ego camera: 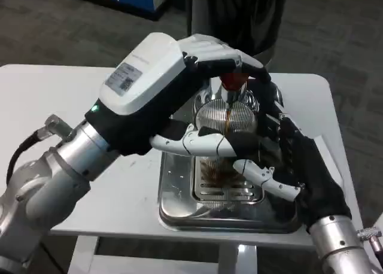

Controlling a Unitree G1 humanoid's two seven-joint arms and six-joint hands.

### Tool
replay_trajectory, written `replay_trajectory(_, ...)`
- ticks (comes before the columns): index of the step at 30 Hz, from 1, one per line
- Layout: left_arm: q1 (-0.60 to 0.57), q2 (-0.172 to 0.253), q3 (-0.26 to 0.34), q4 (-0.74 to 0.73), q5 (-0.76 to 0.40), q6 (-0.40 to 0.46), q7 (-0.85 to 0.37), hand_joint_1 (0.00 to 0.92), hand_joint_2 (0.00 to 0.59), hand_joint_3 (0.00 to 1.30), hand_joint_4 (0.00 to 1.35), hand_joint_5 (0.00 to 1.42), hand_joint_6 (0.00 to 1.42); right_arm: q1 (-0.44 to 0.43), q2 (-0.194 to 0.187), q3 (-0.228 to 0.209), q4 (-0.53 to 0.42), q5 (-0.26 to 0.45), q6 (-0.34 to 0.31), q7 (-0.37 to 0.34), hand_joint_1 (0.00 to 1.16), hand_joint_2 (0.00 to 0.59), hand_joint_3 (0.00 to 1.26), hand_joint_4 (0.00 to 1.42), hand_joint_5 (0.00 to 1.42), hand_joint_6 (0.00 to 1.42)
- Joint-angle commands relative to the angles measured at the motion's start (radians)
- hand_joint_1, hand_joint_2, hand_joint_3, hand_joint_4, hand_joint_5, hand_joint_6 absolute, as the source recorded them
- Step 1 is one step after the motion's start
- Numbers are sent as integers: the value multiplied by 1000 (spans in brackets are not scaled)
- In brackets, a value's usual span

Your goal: Grasp the cup under the faucet to collect the drink, then remove the cup.

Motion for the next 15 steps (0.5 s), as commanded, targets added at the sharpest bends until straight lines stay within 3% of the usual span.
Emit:
replay_trajectory(1, 70, 33, -31, 52, 54, 36, -65, 0, 118, 493, 417, 410, 320, 12, 9, 7, -13, 5, -12, 1, 790, 185, 113, 193, 209, 230)
replay_trajectory(15, 68, 34, -28, 77, 47, 31, -61, 0, 118, 480, 417, 403, 321, -4, 23, 20, 10, -4, -12, -1, 790, 185, 113, 193, 209, 230)
